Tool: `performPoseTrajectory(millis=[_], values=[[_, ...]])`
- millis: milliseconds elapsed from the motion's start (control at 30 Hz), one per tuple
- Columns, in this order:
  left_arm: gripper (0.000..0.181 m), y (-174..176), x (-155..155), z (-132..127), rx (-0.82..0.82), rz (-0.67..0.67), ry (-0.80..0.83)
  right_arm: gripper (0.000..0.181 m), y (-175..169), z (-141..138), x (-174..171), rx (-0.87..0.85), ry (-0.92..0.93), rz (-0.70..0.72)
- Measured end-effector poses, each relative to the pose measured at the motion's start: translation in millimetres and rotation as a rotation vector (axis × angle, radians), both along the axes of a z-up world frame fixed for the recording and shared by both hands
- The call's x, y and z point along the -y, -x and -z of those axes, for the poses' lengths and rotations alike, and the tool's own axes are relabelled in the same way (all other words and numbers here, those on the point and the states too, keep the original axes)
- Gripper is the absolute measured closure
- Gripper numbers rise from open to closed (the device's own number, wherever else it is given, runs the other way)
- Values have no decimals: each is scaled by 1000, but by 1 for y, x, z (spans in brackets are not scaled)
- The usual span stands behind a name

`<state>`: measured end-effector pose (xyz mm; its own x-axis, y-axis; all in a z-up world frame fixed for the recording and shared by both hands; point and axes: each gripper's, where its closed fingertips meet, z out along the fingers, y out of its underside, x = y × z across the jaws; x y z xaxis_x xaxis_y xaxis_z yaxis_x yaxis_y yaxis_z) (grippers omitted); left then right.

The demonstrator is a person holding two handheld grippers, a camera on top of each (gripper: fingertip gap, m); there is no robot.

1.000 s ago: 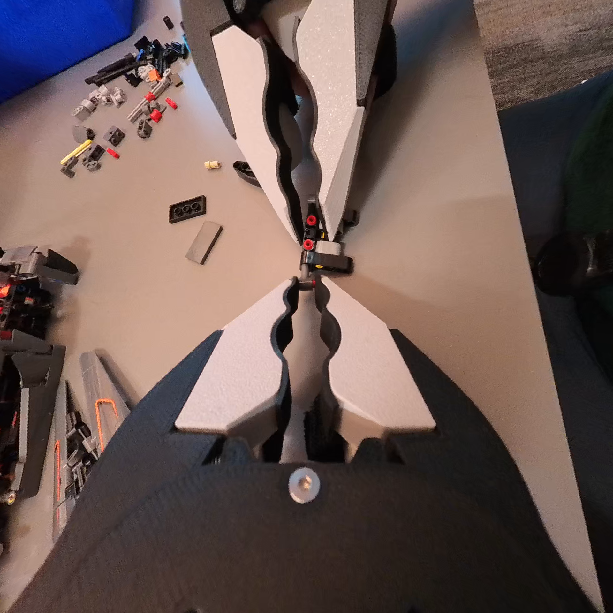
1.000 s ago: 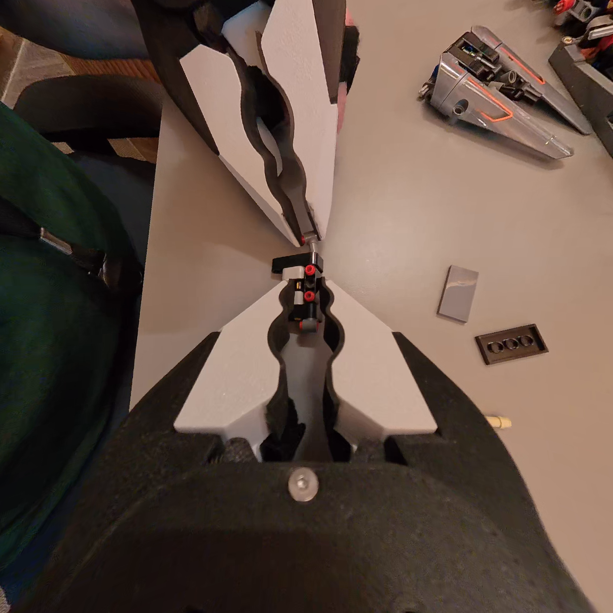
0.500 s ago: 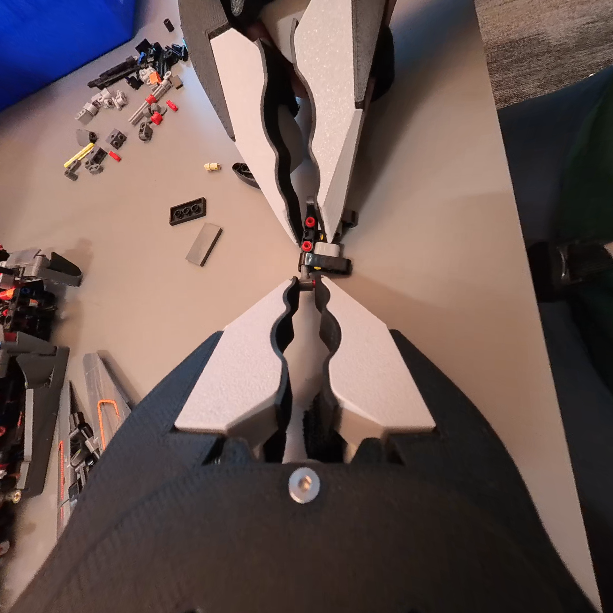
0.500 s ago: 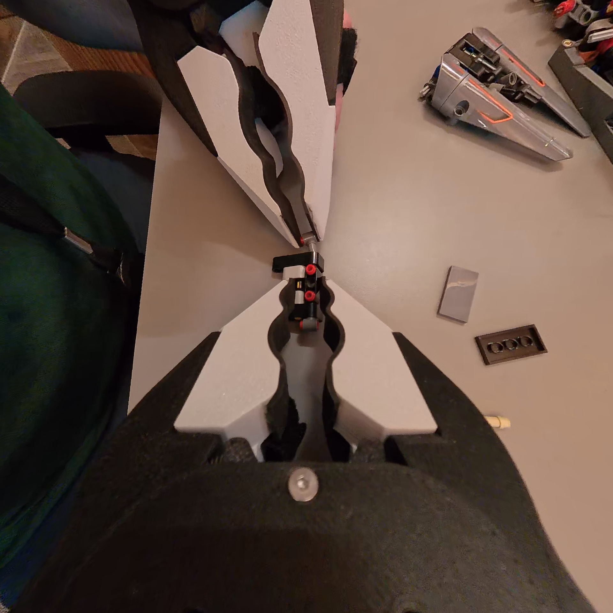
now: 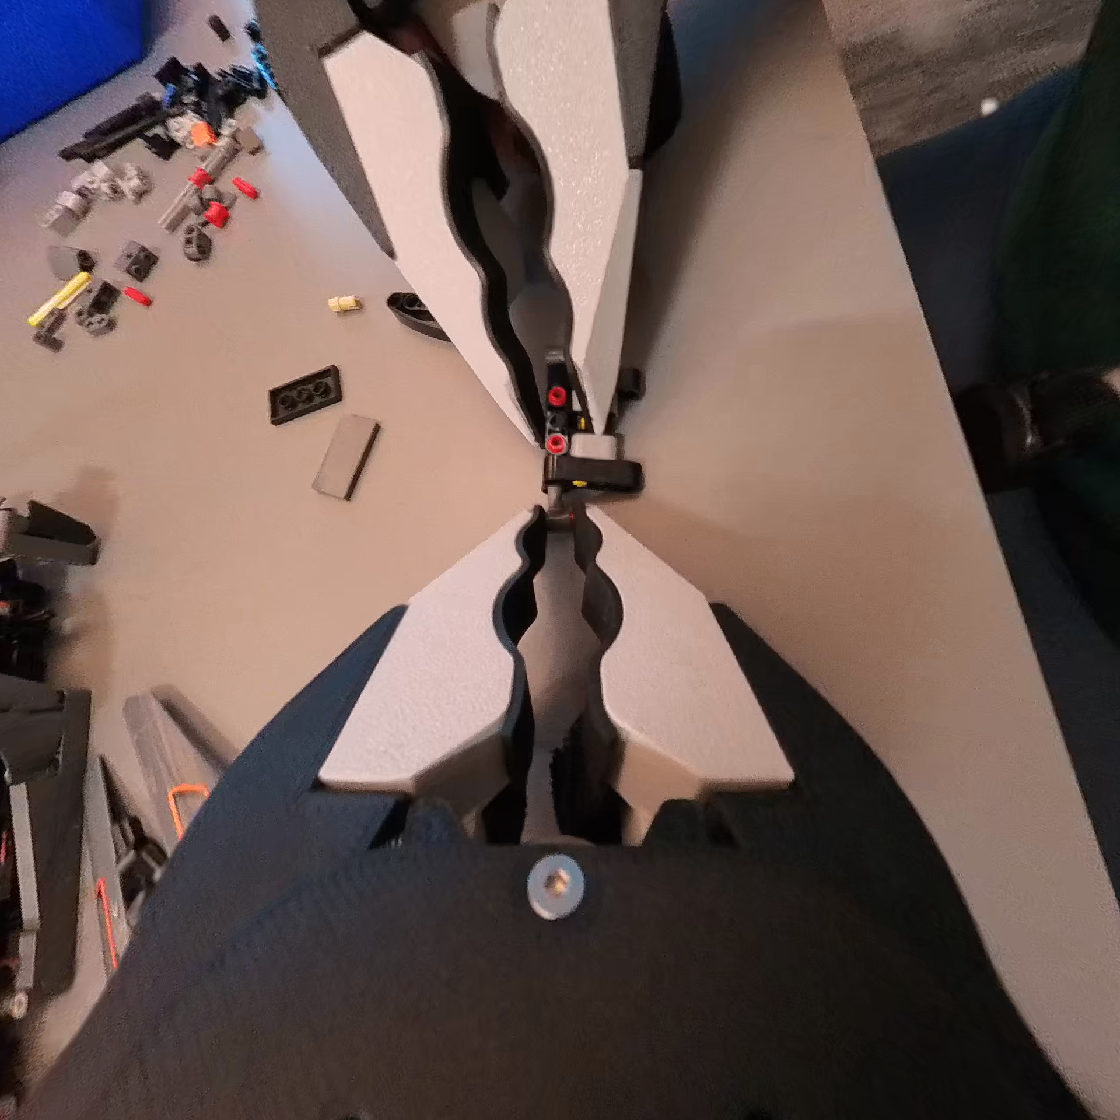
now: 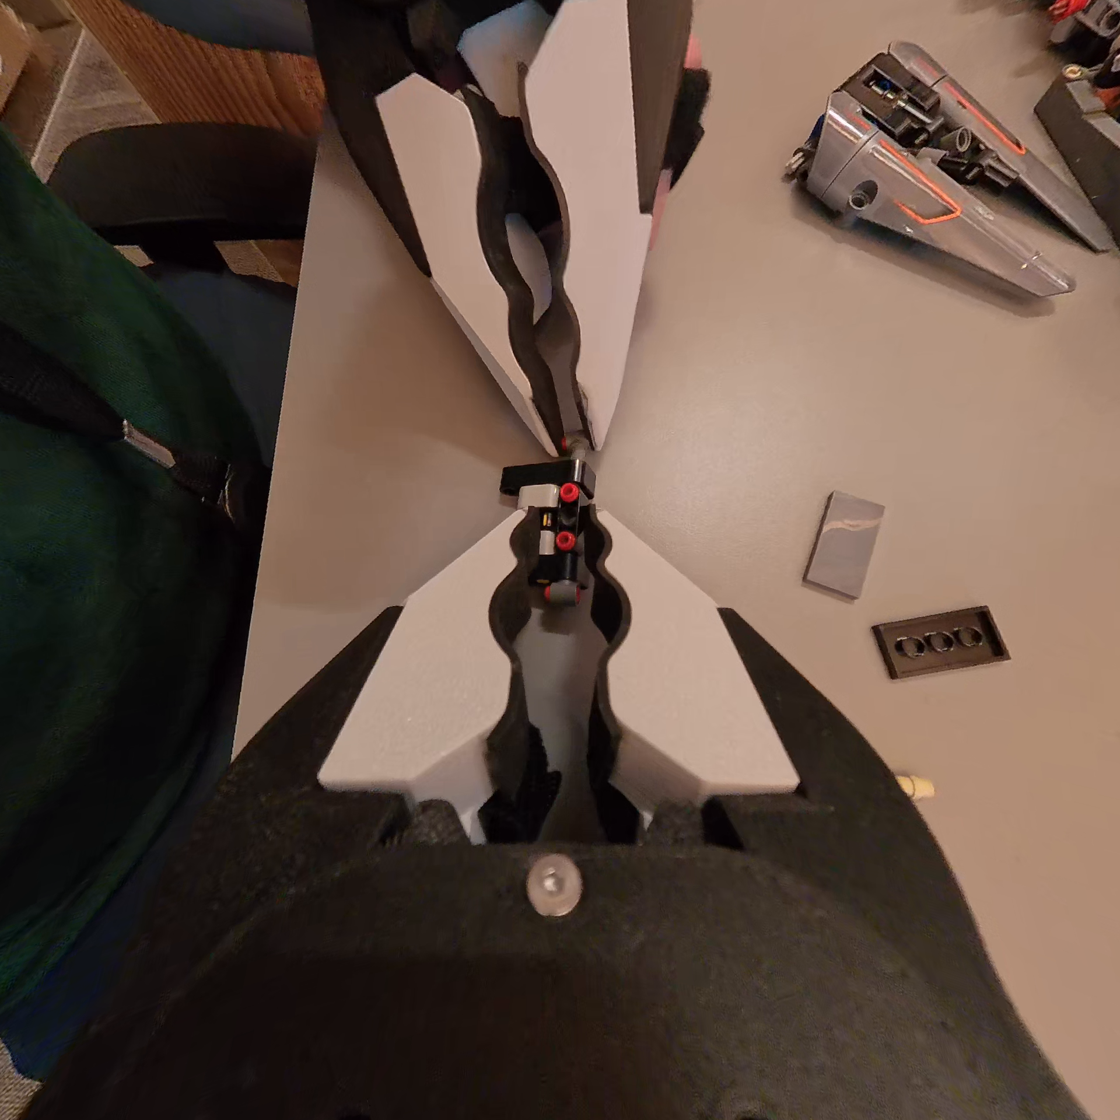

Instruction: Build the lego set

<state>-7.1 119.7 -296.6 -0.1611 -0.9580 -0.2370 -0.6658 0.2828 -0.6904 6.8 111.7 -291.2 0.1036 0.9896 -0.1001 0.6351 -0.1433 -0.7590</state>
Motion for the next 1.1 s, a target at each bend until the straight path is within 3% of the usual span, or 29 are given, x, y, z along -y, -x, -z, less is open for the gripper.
performPoseTrajectory(millis=[300, 433, 500, 667, 733, 867, 1000, 1100], values=[[174, -2, 1, 0, -1, 23, 13, 169, 1, 0, 0, -5, 4, -8], [174, -2, 1, 0, 1, -1, -16, 168, 1, -3, 0, -21, 29, -4], [174, -1, -2, -1, 0, -29, -44, 156, 0, -9, -5, -57, 38, 25], [174, 8, -7, -6, 2, -79, -105, 158, 3, -22, -4, -60, -16, 67], [174, 10, -10, -11, 5, -103, -167, 166, 9, -31, -8, -71, -15, 120], [173, 10, -16, -26, 11, -150, -335, 165, 19, -31, -13, -76, 82, 195], [173, 9, -13, -33, 13, -152, -412, 163, 26, -38, -14, -129, 130, 239], [174, 7, -11, -39, 38, -152, -436, 172, 27, -37, -15, -119, 150, 272]])
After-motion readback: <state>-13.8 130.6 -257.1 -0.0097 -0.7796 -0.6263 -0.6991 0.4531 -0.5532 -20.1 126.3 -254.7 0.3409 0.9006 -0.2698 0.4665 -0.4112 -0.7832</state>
